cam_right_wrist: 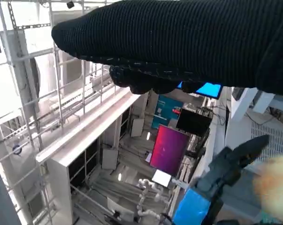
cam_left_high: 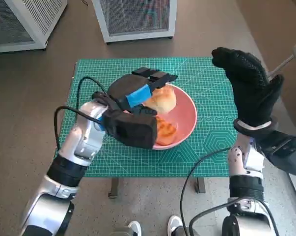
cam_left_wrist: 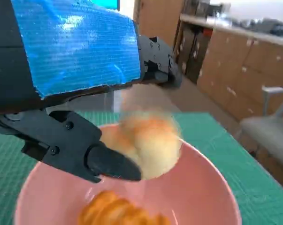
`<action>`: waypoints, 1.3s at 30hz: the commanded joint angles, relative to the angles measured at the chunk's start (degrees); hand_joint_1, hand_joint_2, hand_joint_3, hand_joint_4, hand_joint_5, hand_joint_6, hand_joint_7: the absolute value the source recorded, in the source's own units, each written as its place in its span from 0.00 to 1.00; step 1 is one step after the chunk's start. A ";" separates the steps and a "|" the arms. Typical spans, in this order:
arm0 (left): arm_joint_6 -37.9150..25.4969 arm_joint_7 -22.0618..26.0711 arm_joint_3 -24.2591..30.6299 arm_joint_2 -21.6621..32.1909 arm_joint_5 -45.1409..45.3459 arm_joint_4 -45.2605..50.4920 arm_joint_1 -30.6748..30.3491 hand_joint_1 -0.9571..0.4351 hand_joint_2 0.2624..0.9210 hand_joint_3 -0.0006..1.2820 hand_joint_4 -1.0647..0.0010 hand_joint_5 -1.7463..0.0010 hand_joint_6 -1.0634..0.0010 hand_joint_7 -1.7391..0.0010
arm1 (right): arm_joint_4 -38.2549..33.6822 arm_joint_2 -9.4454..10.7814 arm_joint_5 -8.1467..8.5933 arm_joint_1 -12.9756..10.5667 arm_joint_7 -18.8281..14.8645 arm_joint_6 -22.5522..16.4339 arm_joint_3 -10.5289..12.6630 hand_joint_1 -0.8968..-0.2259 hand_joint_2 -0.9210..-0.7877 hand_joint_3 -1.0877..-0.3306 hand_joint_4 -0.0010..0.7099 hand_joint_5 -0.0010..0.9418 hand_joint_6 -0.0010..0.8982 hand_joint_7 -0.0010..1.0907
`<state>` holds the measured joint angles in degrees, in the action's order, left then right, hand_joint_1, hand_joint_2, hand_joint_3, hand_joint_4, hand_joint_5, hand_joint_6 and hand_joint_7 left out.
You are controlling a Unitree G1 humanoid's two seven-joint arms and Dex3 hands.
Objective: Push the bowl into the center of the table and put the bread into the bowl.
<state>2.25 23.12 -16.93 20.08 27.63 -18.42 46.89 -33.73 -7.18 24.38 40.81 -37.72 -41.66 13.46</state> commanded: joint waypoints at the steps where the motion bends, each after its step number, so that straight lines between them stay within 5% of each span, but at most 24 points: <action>1: 2.41 2.86 5.14 -0.44 -9.54 -0.05 -1.08 0.14 1.00 0.29 1.00 1.00 0.95 0.95 | 0.48 0.44 -0.65 -0.84 0.84 0.79 -0.64 0.49 0.00 0.60 0.33 0.00 0.00 0.49; 7: 3.64 5.01 11.99 -2.18 -22.07 -0.04 -2.54 0.15 1.00 0.34 1.00 1.00 0.94 0.94 | 1.16 0.49 -0.40 -0.59 1.13 1.58 -0.94 0.48 0.00 0.62 0.33 0.00 0.01 0.51; 14: 10.74 1.31 18.20 -4.62 -29.98 3.47 -5.57 0.16 1.00 0.42 0.94 0.99 0.88 0.92 | 3.21 0.32 -0.87 -0.59 2.14 2.60 -1.48 0.49 0.00 0.63 0.34 0.00 0.01 0.52; 17: 10.49 -0.01 19.87 -6.07 -32.97 7.22 -6.82 0.18 1.00 0.46 0.92 0.99 0.96 0.78 | 4.17 0.05 -1.34 -0.55 2.76 3.03 -1.73 0.49 0.00 0.62 0.34 0.00 0.01 0.52; 26: 14.92 -2.70 24.04 -9.51 -39.64 11.11 -10.56 0.17 1.00 0.45 0.89 0.99 1.00 0.67 | 6.82 -1.16 -4.63 0.13 5.60 3.93 -2.47 0.49 0.00 0.61 0.33 0.00 0.01 0.53; 39: 22.43 -0.75 25.55 -11.70 -44.25 7.37 -12.32 0.18 1.00 0.41 0.85 0.98 0.98 0.66 | 8.98 -2.06 -8.95 0.41 9.85 4.00 -3.95 0.50 0.00 0.53 0.27 0.00 0.00 0.51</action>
<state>22.69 21.91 8.73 8.89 -16.42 -10.54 35.48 -25.45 -8.98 16.91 41.89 -28.93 -38.45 10.22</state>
